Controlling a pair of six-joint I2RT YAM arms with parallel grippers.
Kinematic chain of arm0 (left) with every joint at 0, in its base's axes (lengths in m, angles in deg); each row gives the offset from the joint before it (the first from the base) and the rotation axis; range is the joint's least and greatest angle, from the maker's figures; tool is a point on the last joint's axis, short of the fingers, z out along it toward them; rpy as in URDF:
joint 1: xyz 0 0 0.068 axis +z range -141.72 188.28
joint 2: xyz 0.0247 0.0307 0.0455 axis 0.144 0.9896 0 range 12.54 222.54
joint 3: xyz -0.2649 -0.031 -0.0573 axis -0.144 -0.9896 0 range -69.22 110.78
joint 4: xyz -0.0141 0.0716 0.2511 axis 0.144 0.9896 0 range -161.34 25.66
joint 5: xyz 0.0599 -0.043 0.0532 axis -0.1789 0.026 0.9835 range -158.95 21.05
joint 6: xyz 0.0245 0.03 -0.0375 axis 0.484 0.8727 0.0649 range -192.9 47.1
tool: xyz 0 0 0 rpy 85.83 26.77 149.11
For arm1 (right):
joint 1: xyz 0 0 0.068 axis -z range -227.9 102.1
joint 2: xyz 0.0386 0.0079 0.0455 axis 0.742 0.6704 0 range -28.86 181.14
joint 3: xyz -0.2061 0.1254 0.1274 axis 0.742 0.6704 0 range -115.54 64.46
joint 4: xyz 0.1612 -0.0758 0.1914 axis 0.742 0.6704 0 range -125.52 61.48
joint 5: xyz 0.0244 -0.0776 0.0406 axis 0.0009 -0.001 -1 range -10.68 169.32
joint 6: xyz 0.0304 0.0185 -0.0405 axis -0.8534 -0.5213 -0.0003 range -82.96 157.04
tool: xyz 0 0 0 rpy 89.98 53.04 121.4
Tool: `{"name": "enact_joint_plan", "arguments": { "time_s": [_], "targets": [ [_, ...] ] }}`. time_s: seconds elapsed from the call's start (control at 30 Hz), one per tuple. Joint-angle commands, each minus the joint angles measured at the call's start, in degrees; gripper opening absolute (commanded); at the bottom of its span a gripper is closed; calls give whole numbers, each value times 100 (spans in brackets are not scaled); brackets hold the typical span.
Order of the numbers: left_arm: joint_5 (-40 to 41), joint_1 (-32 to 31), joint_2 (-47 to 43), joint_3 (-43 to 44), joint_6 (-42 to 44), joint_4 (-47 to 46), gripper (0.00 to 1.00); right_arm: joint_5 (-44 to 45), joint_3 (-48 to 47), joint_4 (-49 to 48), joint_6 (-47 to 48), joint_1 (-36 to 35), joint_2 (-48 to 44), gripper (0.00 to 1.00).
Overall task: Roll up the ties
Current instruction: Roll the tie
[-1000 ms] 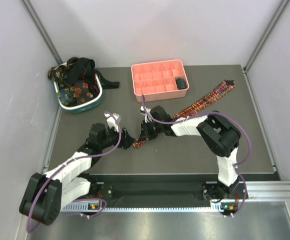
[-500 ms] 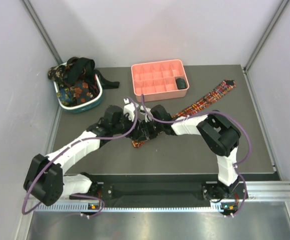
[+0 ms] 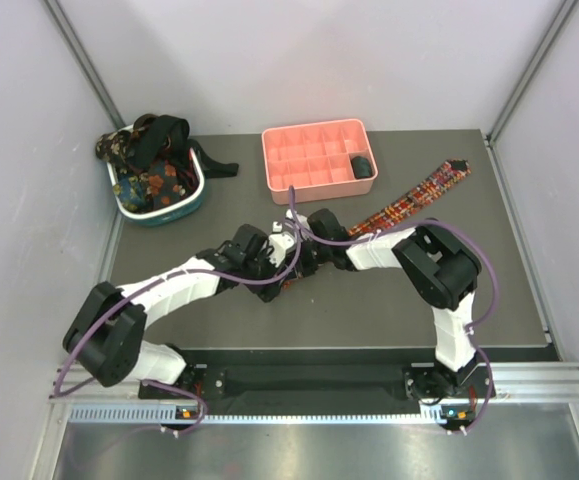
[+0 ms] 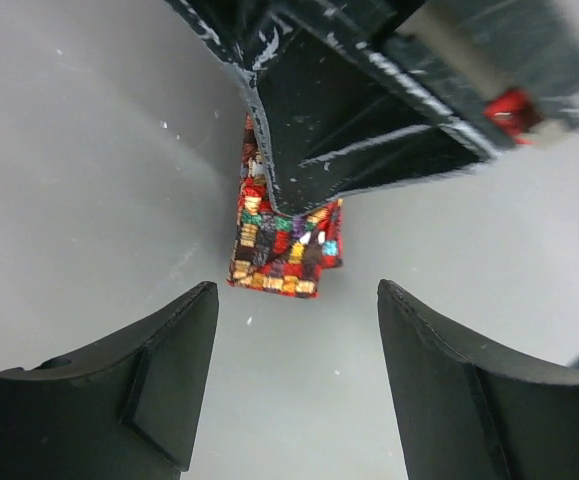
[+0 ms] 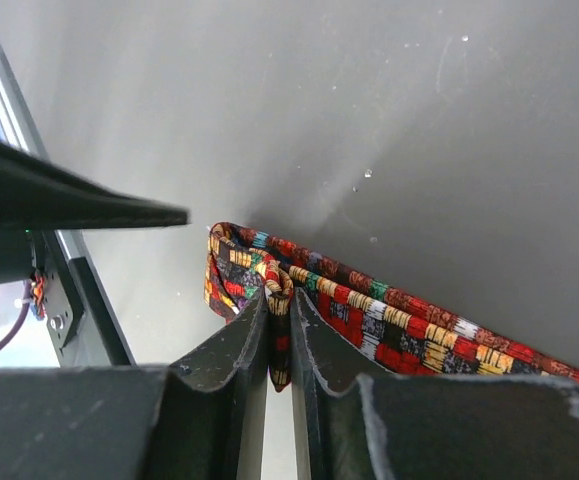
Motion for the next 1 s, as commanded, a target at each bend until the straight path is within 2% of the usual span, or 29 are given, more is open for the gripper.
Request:
{"name": "enact_joint_plan", "arguments": {
  "time_s": [0.0, 0.23, 0.6, 0.77, 0.97],
  "targets": [
    [275, -71, 255, 230, 312, -81, 70, -67, 87, -348, 28, 60, 24, 14],
    [618, -71, 624, 344, 601, -169, 71, -59, 131, -383, -7, 60, -20, 14],
    [-23, -80, 959, 494, 848, -468, 73, -173, 149, -444, -59, 60, -20, 16],
    [63, -71, 1108, 564, 883, -284, 64, -190, 210, -584, -138, 60, -29, 17],
    [38, -71, 916, 529, 760, -214, 66, -270, 272, -831, -271, 60, 15, 17]
  ]
}}
